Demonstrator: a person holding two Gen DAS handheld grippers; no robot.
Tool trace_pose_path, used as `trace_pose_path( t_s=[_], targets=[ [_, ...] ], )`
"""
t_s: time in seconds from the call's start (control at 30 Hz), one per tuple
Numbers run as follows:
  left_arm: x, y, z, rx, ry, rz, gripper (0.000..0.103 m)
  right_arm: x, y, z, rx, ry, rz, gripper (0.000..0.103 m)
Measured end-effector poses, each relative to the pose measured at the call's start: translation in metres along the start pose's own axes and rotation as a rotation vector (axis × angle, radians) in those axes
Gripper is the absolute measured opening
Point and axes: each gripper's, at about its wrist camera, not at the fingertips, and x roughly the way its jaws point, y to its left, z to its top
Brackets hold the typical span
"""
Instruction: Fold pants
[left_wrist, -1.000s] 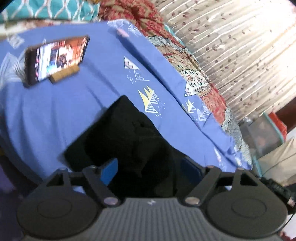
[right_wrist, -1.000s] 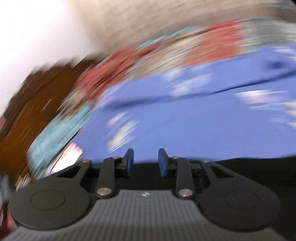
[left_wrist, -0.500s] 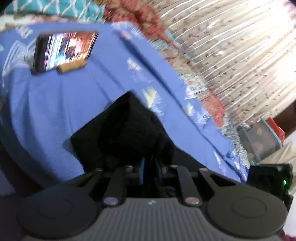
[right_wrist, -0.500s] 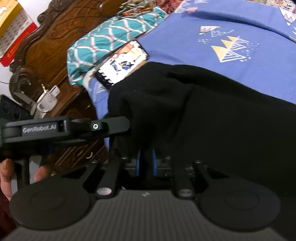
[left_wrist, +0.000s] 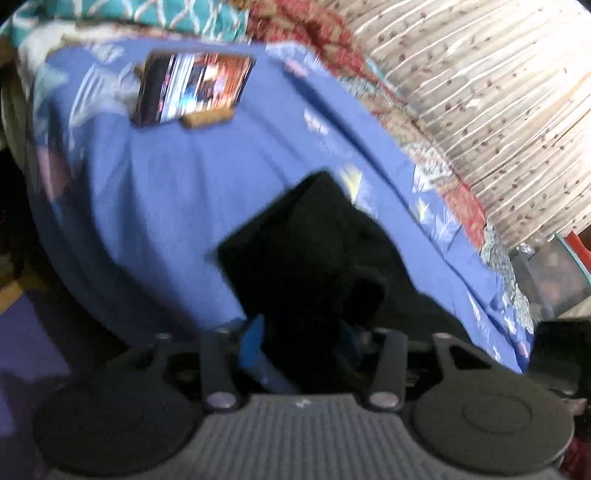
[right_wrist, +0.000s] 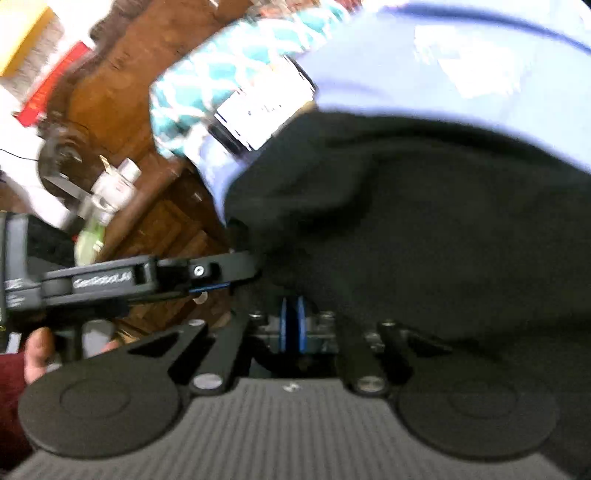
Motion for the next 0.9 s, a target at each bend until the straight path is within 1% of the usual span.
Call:
trace_pose_path(
  t_s=[0.03,0.07,0.1,0.13,0.2,0.27,0.3,0.33,0.37,0.4,0.43,0.47,0.5,0.53,0.6,0.63,0.7,0.77,0.8,0.83,0.87,0.9],
  targets=[
    [-0.002,0.001,0.004,0.002,-0.007,-0.005,0.051,-0.005,0.001,0.002,-0.001,-0.024,0.007,0.011],
    [0.000,0.000,0.007,-0.001,-0.009,-0.008,0.059,-0.011,0.001,0.004,0.001,-0.051,0.010,0.011],
    [0.002,0.001,0.011,-0.009,-0.006,-0.005,0.063,-0.017,0.000,0.007,0.008,-0.077,0.006,0.011],
    [0.008,0.002,0.013,-0.018,0.003,0.001,0.073,-0.021,-0.003,0.009,0.018,-0.101,-0.009,0.011],
    [0.018,0.004,0.013,-0.034,0.024,-0.009,0.074,-0.022,-0.014,0.010,0.062,-0.116,-0.050,0.011],
    [0.029,0.004,0.011,-0.049,0.031,-0.017,0.074,-0.015,-0.030,0.007,0.138,-0.086,-0.082,0.011],
    [0.032,0.005,0.009,-0.049,0.027,-0.014,0.073,-0.008,-0.040,0.004,0.177,-0.047,-0.106,0.006],
    [0.037,0.004,0.009,-0.049,0.027,-0.009,0.067,0.000,-0.050,0.000,0.214,-0.015,-0.131,0.004],
    [0.039,0.004,0.008,-0.049,0.024,-0.004,0.056,0.000,-0.060,-0.004,0.248,-0.027,-0.111,0.004],
    [0.040,0.002,0.008,-0.046,0.011,-0.011,0.048,-0.001,-0.067,-0.006,0.301,-0.040,-0.079,0.004],
    [0.039,0.000,0.009,-0.034,-0.002,-0.024,0.035,-0.003,-0.072,-0.005,0.342,-0.038,-0.061,0.004],
    [0.036,-0.003,0.010,-0.011,-0.020,-0.040,0.028,-0.005,-0.074,-0.004,0.352,-0.039,-0.056,0.004],
    [0.031,-0.010,0.012,0.028,-0.041,-0.060,0.026,-0.007,-0.070,-0.003,0.337,-0.051,-0.061,0.009],
    [0.025,-0.018,0.014,0.060,-0.063,-0.079,0.025,-0.008,-0.061,-0.001,0.300,-0.068,-0.068,0.010],
    [0.007,-0.035,0.019,0.119,-0.130,-0.150,0.023,-0.012,-0.043,0.001,0.213,-0.104,-0.092,0.011],
    [-0.003,-0.045,0.022,0.155,-0.172,-0.196,0.023,-0.016,-0.033,0.002,0.166,-0.146,-0.097,0.011],
    [-0.015,-0.059,0.023,0.233,-0.235,-0.236,0.023,-0.025,-0.015,0.007,0.088,-0.245,-0.118,0.011],
    [-0.019,-0.063,0.023,0.285,-0.268,-0.243,0.023,-0.030,-0.001,0.015,0.031,-0.297,-0.141,0.011],
    [-0.017,-0.058,0.023,0.281,-0.265,-0.234,0.023,-0.027,0.002,0.017,0.021,-0.299,-0.153,0.011],
    [-0.010,-0.047,0.023,0.249,-0.247,-0.204,0.023,-0.022,0.002,0.019,0.016,-0.285,-0.162,0.011],
    [-0.002,-0.034,0.021,0.221,-0.221,-0.173,0.023,-0.012,0.000,0.020,0.017,-0.251,-0.170,0.011],
    [0.008,-0.022,0.019,0.193,-0.181,-0.137,0.024,0.000,-0.005,0.019,0.032,-0.194,-0.188,0.011]
  ],
)
